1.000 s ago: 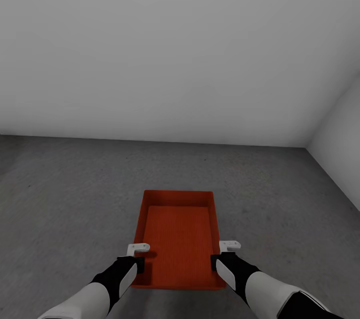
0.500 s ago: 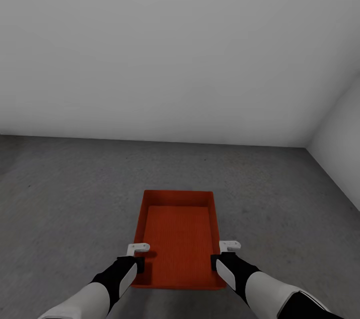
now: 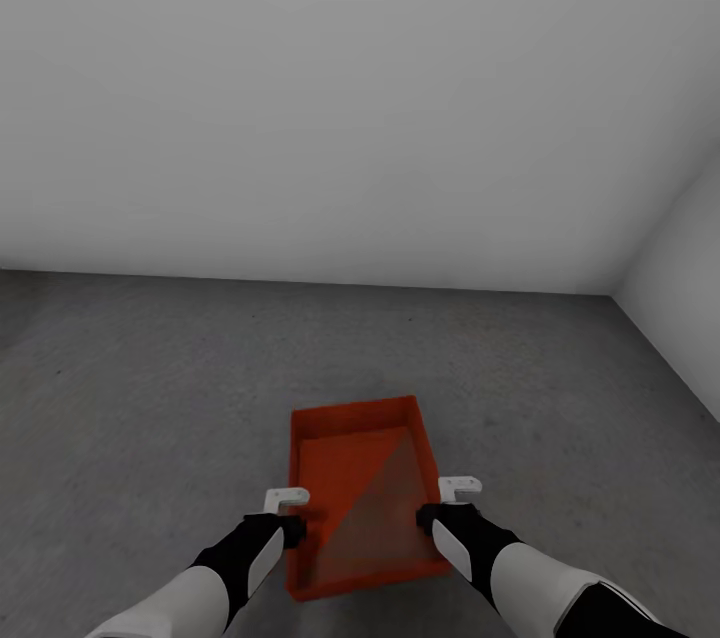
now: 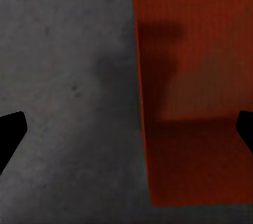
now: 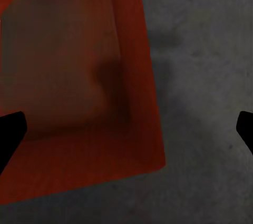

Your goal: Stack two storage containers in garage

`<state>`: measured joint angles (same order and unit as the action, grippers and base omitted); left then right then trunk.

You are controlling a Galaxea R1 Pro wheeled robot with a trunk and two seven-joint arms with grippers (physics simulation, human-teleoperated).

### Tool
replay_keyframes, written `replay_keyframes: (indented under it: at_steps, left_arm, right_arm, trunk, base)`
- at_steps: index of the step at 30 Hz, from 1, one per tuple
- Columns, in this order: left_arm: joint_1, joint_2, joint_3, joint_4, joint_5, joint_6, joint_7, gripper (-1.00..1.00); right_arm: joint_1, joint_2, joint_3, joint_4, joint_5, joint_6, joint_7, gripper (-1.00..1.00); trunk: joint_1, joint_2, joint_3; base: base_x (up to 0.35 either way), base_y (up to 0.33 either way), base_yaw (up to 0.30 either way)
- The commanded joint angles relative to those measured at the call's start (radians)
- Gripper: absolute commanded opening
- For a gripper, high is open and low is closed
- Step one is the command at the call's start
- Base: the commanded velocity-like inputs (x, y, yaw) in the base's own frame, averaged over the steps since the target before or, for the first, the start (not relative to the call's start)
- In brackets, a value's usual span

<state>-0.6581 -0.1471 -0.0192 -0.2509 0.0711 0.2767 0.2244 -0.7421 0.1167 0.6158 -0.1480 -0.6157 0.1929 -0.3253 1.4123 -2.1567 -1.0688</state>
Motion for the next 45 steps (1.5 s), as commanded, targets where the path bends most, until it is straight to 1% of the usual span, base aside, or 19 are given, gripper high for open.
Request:
replay_keyframes:
  at_steps: [1,25,45]
  left_arm:
    - [0.0,0.0,-0.002,-0.002,0.008,0.005,0.005,1.0]
    - [0.0,0.001,-0.001,-0.007,0.009,0.004,0.006,1.0]
    - [0.0,-0.003,-0.001,-0.008,0.01,0.004,0.006,1.0]
  right_arm:
    - [0.0,0.0,0.008,-0.002,-0.006,0.006,-0.006,1.0]
    - [0.0,0.0,0.008,-0.002,-0.007,0.005,-0.006,1.0]
    - [0.0,0.0,0.007,-0.001,-0.008,0.005,-0.008,1.0]
  trunk:
    - [0.0,0.0,-0.001]
    - [0.0,0.0,-0.001]
    - [0.0,0.0,-0.001]
  base:
    - [0.0,0.0,0.0]
    - [0.0,0.0,0.0]
    - [0.0,0.0,0.0]
